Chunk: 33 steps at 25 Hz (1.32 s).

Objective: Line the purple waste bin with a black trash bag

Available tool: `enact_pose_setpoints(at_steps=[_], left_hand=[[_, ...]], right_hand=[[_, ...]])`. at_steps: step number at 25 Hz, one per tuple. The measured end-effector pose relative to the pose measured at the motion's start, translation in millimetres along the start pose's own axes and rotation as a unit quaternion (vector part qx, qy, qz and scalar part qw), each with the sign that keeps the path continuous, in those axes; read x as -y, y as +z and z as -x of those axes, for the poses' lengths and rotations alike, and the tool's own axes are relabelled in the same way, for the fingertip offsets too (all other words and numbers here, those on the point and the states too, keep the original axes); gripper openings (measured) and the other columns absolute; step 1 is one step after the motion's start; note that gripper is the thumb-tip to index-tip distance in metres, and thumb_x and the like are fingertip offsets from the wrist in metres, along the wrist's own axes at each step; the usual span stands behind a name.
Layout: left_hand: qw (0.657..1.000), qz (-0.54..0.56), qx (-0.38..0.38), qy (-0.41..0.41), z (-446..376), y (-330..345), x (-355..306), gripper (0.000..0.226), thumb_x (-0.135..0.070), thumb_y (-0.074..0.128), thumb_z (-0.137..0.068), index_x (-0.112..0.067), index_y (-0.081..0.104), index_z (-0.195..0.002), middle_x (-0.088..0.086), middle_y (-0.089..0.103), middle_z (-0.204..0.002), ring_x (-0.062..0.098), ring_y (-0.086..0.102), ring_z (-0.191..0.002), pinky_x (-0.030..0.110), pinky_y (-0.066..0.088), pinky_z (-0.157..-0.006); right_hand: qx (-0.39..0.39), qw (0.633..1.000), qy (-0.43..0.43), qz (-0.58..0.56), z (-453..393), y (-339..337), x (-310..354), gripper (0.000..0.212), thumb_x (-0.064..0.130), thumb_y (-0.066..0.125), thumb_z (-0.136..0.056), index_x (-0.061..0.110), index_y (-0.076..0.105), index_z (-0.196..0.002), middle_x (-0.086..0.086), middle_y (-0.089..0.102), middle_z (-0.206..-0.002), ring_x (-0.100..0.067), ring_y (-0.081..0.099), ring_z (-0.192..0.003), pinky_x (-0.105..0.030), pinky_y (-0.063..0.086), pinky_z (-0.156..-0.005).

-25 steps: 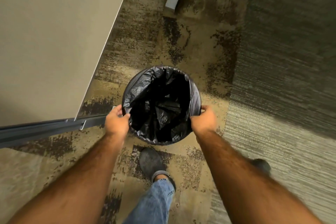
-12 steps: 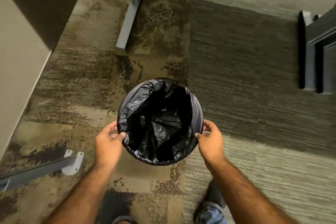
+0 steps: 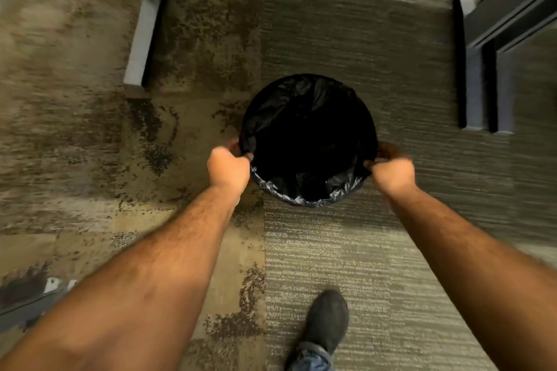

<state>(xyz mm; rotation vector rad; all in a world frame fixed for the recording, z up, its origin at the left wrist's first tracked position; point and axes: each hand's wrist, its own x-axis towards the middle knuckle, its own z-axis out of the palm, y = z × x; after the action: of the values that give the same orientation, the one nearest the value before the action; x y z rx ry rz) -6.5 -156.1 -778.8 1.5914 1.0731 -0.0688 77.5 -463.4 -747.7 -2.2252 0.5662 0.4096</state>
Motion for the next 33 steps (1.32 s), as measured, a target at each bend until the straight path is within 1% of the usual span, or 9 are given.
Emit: enact_pose_setpoints(at_steps=[4, 8, 10, 14, 16, 20, 25, 30, 33], left_hand=[[0.996, -0.072, 0.038, 0.039, -13.0, 35.7, -17.2, 0.026, 0.002, 0.070, -0.090, -0.023, 0.071, -0.098, 0.001, 0.077, -0.099, 0.034, 0.075, -0.105, 0.048, 0.063, -0.092], [0.970, -0.231, 0.041, 0.062, -17.4, 35.8, -14.9, 0.030, -0.007, 0.063, -0.097, -0.013, 0.072, -0.125, 0.009, 0.078, -0.118, 0.027, 0.071, -0.105, 0.029, 0.046, -0.081], [0.974, -0.211, 0.069, 0.052, -10.2, 30.4, -13.2, 0.039, -0.010, 0.064, -0.101, -0.012, 0.064, -0.139, 0.010, 0.074, -0.132, 0.030, 0.068, -0.119, 0.029, 0.048, -0.088], [0.984, -0.150, 0.085, 0.045, 14.7, 15.1, -19.4, 0.043, -0.014, 0.070, -0.101, -0.013, 0.063, -0.144, 0.006, 0.073, -0.129, 0.028, 0.067, -0.124, 0.026, 0.046, -0.093], [0.978, -0.161, 0.101, 0.082, 31.9, 2.7, -26.6, 0.045, -0.019, 0.070, -0.101, -0.015, 0.063, -0.145, 0.006, 0.073, -0.136, 0.024, 0.066, -0.127, 0.031, 0.051, -0.103], [0.939, -0.242, 0.124, 0.211, 74.8, -23.0, -40.6, 0.039, -0.027, 0.072, -0.101, -0.017, 0.069, -0.138, 0.002, 0.068, -0.138, 0.020, 0.063, -0.128, 0.043, 0.052, -0.110], [0.930, -0.222, 0.093, 0.277, 117.6, -66.0, -95.0, 0.027, -0.024, 0.074, -0.099, -0.017, 0.075, -0.125, 0.000, 0.069, -0.133, 0.022, 0.063, -0.127, 0.041, 0.051, -0.110], [0.906, -0.232, 0.049, 0.351, 156.7, -119.3, -166.2, 0.027, -0.024, 0.075, -0.098, -0.017, 0.075, -0.124, -0.001, 0.069, -0.136, 0.021, 0.058, -0.132, 0.026, 0.038, -0.112], [0.896, -0.225, 0.040, 0.381, 198.1, -156.2, -212.6, 0.032, -0.027, 0.074, -0.099, -0.018, 0.073, -0.130, -0.002, 0.066, -0.143, 0.017, 0.052, -0.139, 0.027, 0.036, -0.115]], right_hand=[[0.020, 0.999, 0.027, -0.016, -31.8, -1.9, -14.2, 0.047, -0.018, 0.062, -0.088, -0.001, 0.069, -0.131, -0.018, 0.075, -0.124, -0.040, 0.072, -0.115, -0.053, 0.058, -0.103], [0.088, 0.994, 0.053, -0.041, -32.7, 6.2, -28.5, 0.048, -0.022, 0.055, -0.093, -0.002, 0.067, -0.135, -0.020, 0.075, -0.129, -0.039, 0.073, -0.115, -0.054, 0.060, -0.101], [0.092, 0.994, 0.041, -0.030, -28.9, 9.3, -27.2, 0.044, -0.015, 0.058, -0.095, 0.003, 0.069, -0.134, -0.017, 0.076, -0.127, -0.036, 0.074, -0.114, -0.054, 0.060, -0.102], [0.083, 0.995, 0.004, 0.051, -11.3, 6.6, -14.1, 0.045, 0.004, 0.073, -0.092, 0.008, 0.069, -0.136, -0.016, 0.077, -0.128, -0.037, 0.073, -0.115, -0.050, 0.058, -0.102], [0.082, 0.994, 0.002, 0.070, 2.3, -1.3, -2.5, 0.050, 0.008, 0.076, -0.090, 0.009, 0.067, -0.139, -0.015, 0.075, -0.131, -0.036, 0.071, -0.121, -0.045, 0.056, -0.105], [0.063, 0.991, -0.004, 0.115, 35.8, -26.9, 28.7, 0.037, 0.016, 0.080, -0.089, 0.006, 0.074, -0.124, -0.014, 0.078, -0.110, -0.037, 0.073, -0.114, -0.033, 0.051, -0.086], [0.085, 0.990, -0.039, 0.102, 97.7, -69.1, 86.1, 0.064, 0.021, 0.077, -0.095, 0.007, 0.054, -0.153, -0.012, 0.066, -0.148, -0.029, 0.064, -0.134, -0.033, 0.046, -0.108], [0.060, 0.992, -0.095, 0.062, 161.5, -106.5, 148.6, 0.062, 0.020, 0.075, -0.096, 0.010, 0.054, -0.154, -0.008, 0.061, -0.155, -0.025, 0.058, -0.141, -0.037, 0.044, -0.119], [0.029, 0.984, -0.158, 0.076, 210.2, -136.7, 193.1, 0.059, 0.023, 0.072, -0.096, 0.013, 0.056, -0.153, -0.007, 0.061, -0.154, -0.026, 0.056, -0.143, -0.039, 0.043, -0.120]])
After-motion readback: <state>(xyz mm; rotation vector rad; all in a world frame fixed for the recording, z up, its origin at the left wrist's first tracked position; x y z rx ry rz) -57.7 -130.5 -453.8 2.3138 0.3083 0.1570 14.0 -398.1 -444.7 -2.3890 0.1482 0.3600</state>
